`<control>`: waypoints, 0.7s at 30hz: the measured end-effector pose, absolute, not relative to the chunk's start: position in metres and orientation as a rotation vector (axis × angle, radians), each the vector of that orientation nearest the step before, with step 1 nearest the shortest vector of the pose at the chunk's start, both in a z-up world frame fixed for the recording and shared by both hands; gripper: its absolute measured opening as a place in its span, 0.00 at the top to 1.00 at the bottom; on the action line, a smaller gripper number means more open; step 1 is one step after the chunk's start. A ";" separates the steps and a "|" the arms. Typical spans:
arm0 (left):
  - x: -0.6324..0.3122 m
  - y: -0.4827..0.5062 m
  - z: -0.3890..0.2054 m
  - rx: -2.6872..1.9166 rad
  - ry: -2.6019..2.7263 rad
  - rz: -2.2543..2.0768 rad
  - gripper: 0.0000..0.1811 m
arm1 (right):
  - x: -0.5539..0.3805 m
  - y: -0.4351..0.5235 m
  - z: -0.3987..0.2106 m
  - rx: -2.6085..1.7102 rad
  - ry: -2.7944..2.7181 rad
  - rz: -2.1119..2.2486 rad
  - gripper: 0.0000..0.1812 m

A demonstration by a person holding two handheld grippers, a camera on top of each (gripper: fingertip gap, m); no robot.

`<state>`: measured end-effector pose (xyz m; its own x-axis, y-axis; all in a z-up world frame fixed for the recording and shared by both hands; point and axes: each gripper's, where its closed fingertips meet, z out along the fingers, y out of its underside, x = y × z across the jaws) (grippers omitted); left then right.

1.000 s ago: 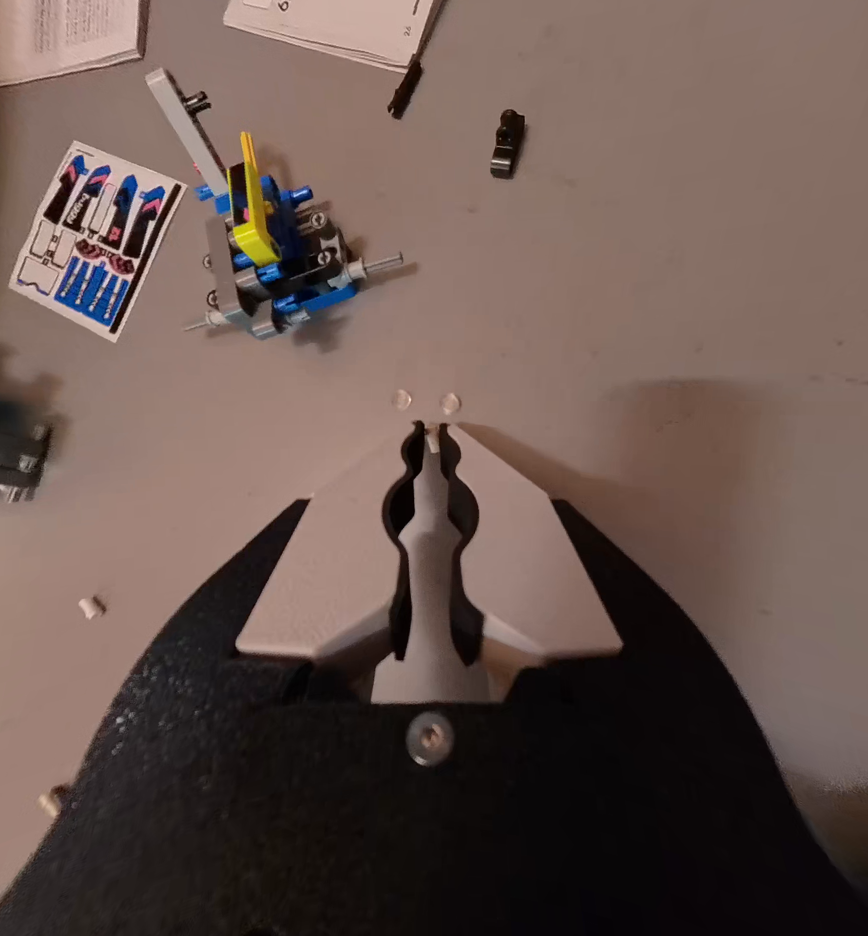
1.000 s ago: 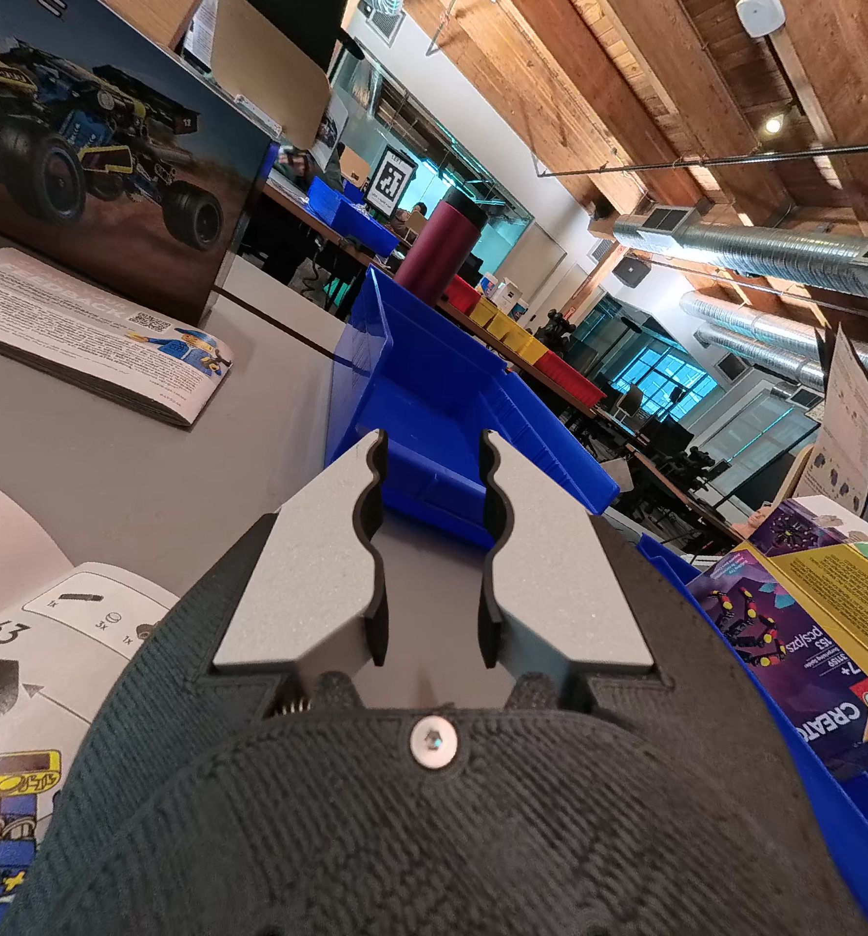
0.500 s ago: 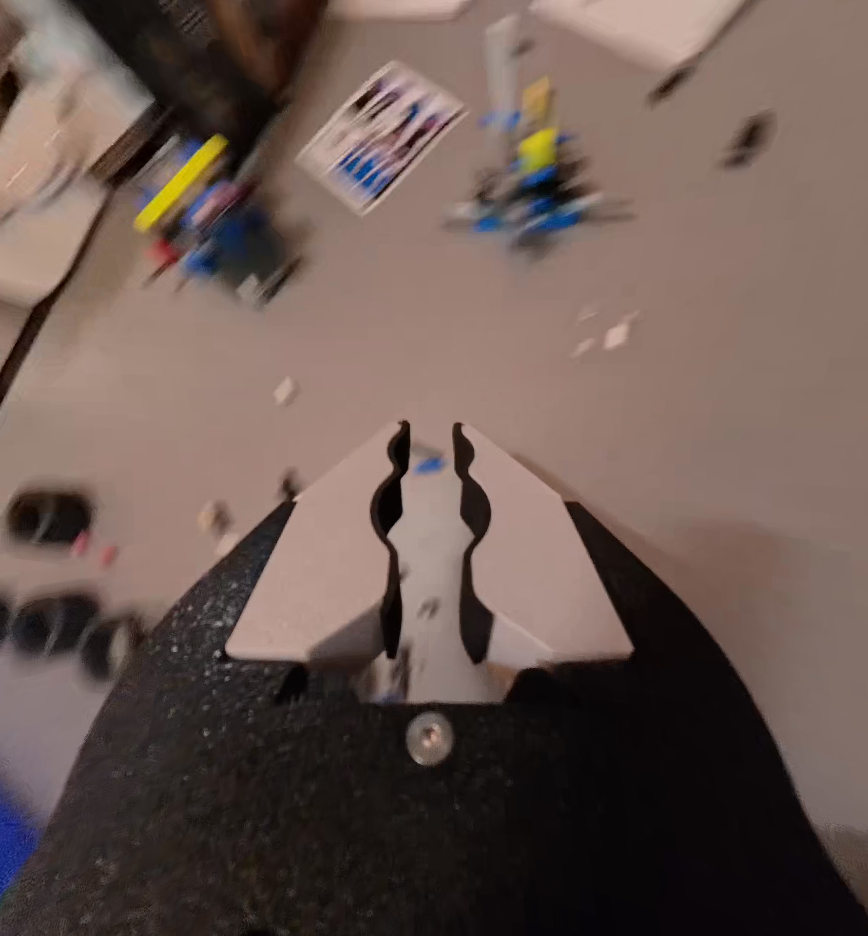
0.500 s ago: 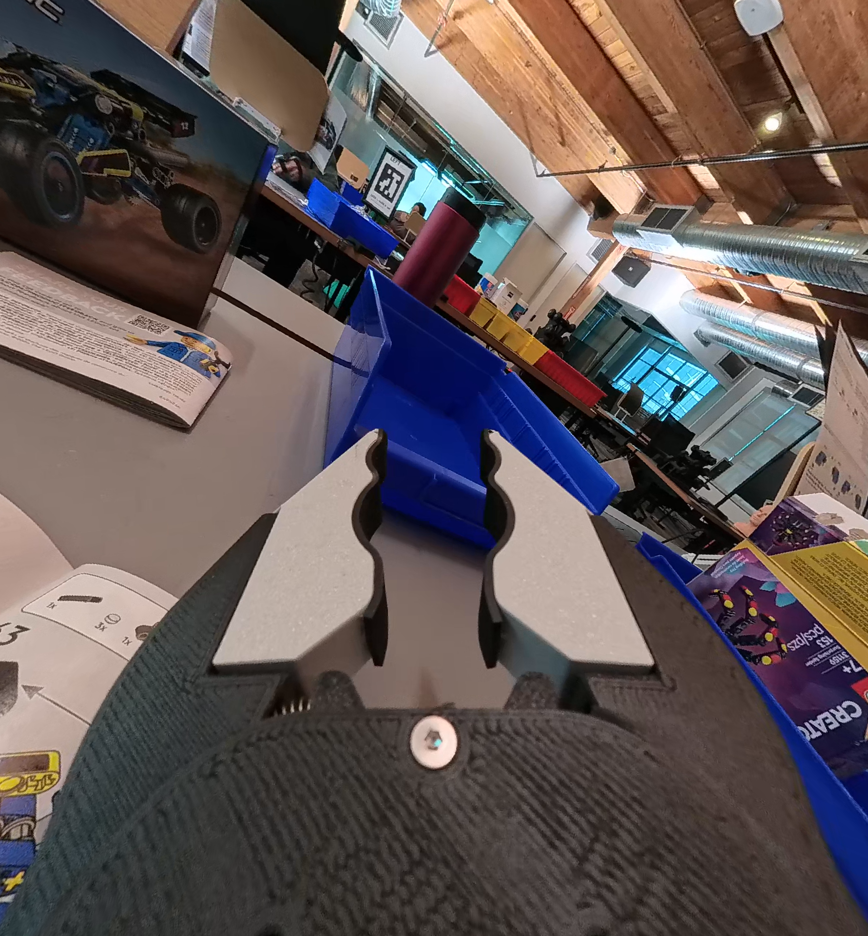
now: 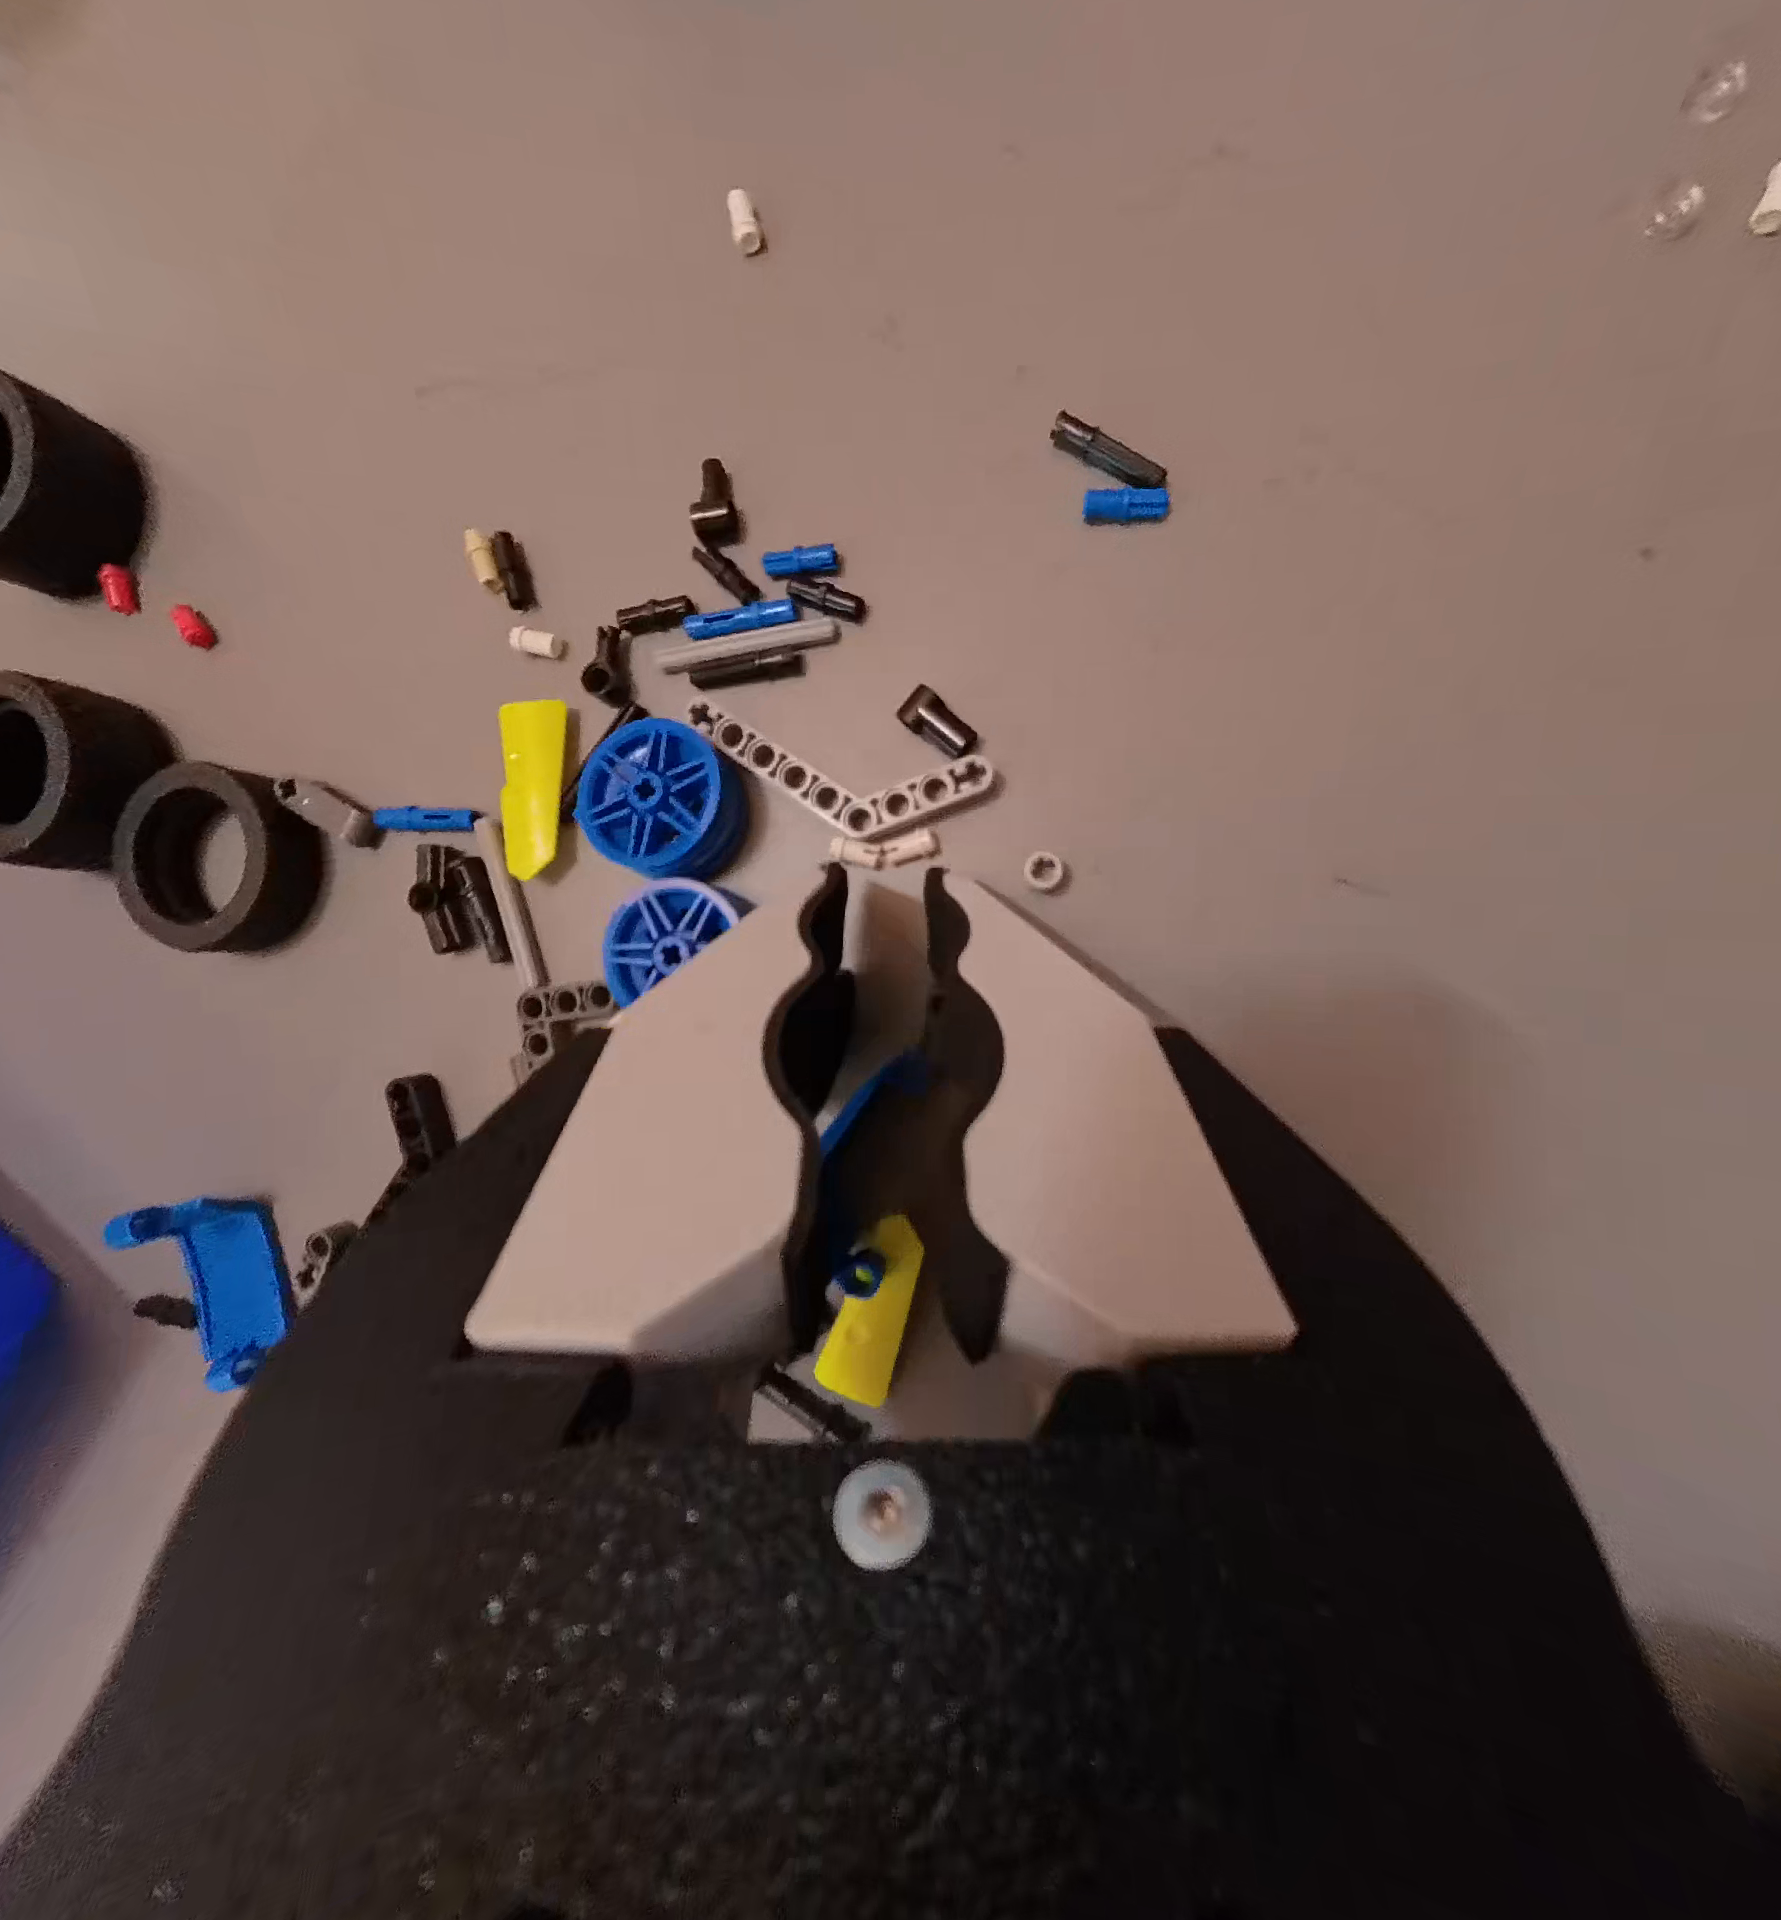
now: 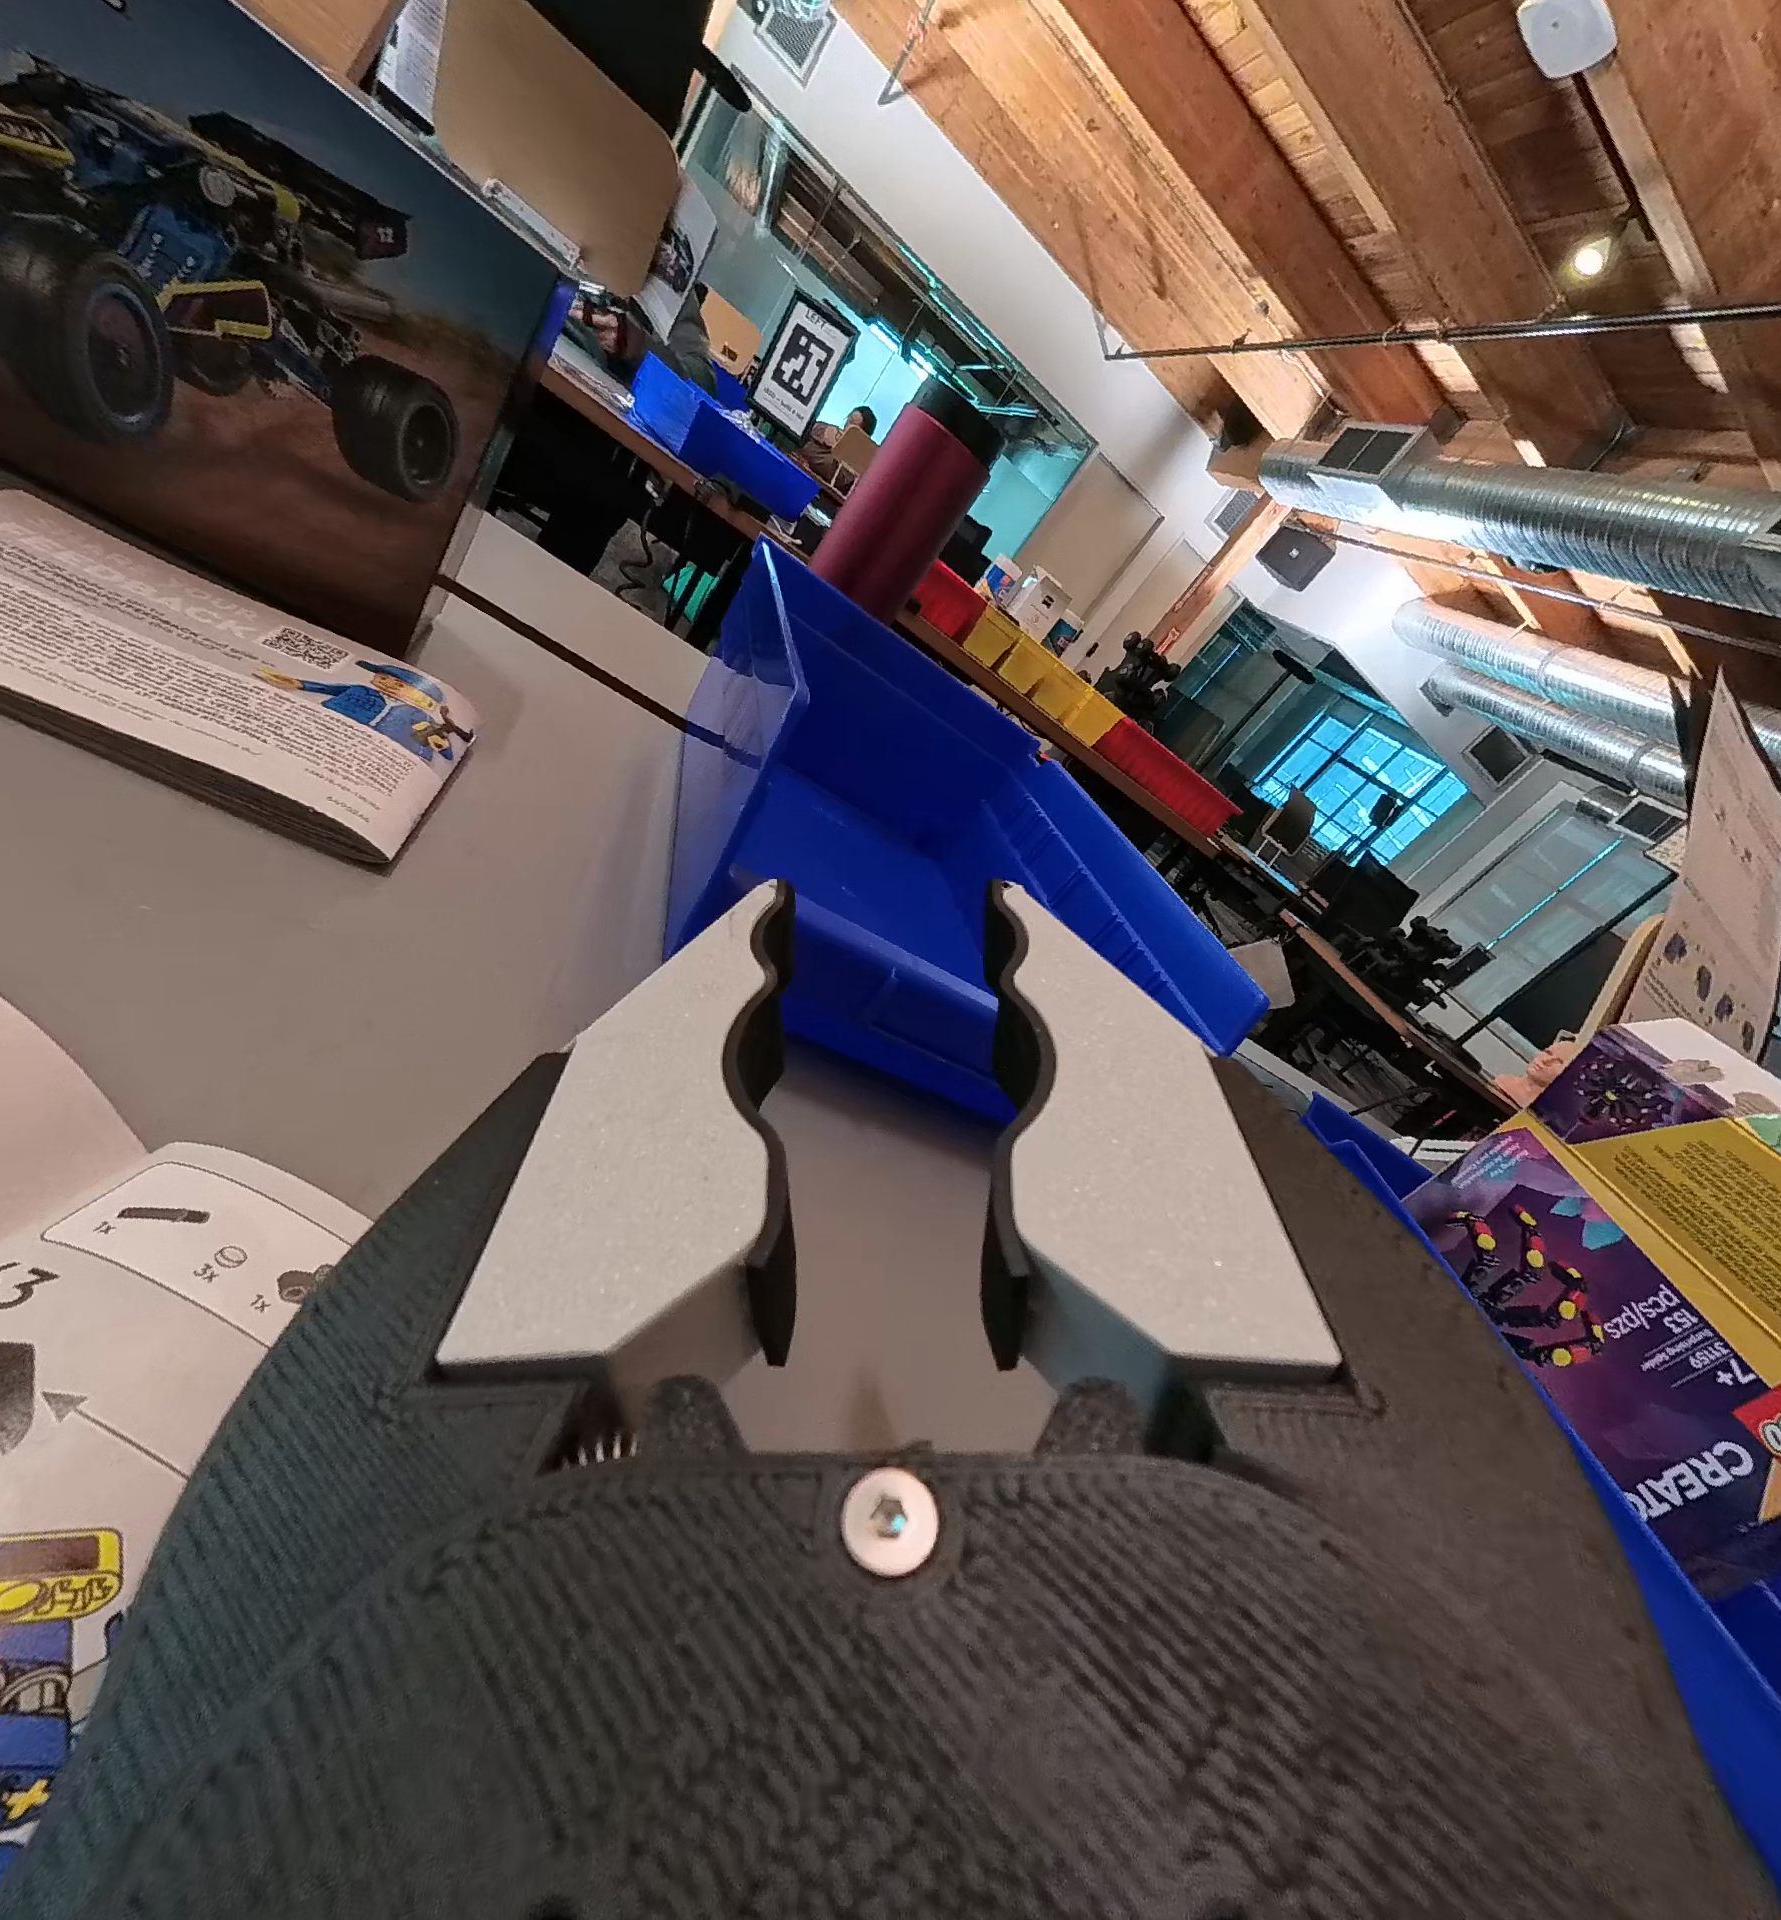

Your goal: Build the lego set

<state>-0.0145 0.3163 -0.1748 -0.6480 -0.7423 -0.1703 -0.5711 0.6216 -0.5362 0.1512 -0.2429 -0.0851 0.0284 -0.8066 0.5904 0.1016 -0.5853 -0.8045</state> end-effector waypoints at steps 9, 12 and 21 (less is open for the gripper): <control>-0.007 0.316 -0.182 -1.092 2.458 -0.553 0.87 | 0.152 -0.243 -0.086 -1.618 0.729 -1.643 0.81; -0.007 0.313 -0.185 -1.115 2.466 -0.578 0.86 | 0.152 -0.243 -0.087 -1.620 0.729 -1.642 0.81; -0.008 0.311 -0.187 -1.183 2.471 -0.592 0.95 | 0.152 -0.242 -0.087 -1.623 0.728 -1.640 0.81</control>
<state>-0.0084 0.3110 -0.1868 -0.5970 -0.7933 -0.1195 -0.6530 0.5670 -0.5022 0.1520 -0.2423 -0.0869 0.0371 -0.8012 0.5972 0.0950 -0.5921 -0.8003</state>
